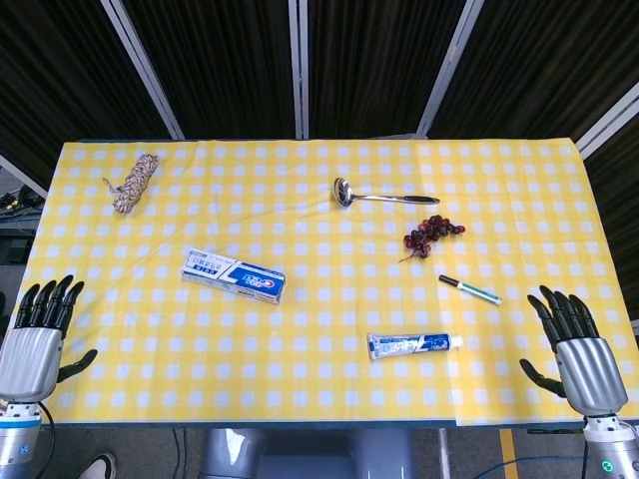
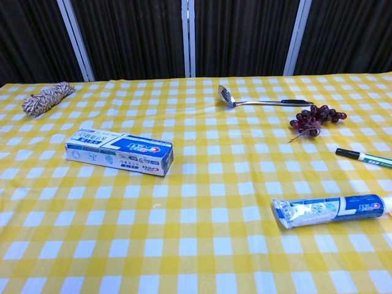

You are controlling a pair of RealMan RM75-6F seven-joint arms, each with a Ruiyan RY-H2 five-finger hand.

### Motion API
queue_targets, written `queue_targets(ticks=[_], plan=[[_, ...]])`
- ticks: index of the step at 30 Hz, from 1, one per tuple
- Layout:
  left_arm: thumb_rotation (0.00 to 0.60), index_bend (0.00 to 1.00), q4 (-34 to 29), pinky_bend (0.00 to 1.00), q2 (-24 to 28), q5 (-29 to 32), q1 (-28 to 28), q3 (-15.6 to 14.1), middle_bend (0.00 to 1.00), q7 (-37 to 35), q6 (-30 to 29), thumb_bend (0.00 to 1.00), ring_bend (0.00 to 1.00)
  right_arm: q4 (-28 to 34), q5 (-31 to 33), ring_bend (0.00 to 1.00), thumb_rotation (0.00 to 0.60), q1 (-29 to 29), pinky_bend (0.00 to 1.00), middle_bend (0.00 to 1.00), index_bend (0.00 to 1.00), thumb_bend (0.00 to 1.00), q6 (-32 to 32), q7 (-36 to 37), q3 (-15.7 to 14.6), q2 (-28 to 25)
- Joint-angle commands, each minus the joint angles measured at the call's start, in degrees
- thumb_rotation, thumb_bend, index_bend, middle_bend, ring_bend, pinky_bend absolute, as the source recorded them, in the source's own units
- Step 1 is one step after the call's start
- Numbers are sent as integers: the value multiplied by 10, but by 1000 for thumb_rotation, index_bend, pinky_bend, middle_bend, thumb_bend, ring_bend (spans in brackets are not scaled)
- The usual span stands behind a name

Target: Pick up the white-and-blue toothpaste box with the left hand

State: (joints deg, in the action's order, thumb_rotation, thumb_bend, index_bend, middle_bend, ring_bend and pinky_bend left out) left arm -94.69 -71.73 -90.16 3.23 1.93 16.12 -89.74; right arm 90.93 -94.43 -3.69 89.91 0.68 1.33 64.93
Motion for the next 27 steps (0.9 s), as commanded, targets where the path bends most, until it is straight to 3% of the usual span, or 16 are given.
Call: queue_targets(ticks=[1,9,17,21,27], plan=[[600,0,-1,0,1,-2,2,-1,0,2,2,0,0,0,-1,0,600,0,0,0,36,117,1,2,-1,-1],[600,36,-13,35,3,1,34,25,0,17,28,13,0,0,4,0,600,-1,0,0,37,117,-5,21,0,-6],[600,96,-61,104,23,46,142,66,0,91,188,14,1,-7,7,0,600,-5,0,0,51,117,-9,50,2,-10],[600,114,-80,121,27,98,203,90,0,95,285,14,16,-11,5,0,600,-7,0,0,59,117,-9,64,2,-12],[600,108,-80,135,19,173,280,118,0,141,379,15,31,-16,14,0,600,-10,0,0,64,116,-16,86,5,-16]])
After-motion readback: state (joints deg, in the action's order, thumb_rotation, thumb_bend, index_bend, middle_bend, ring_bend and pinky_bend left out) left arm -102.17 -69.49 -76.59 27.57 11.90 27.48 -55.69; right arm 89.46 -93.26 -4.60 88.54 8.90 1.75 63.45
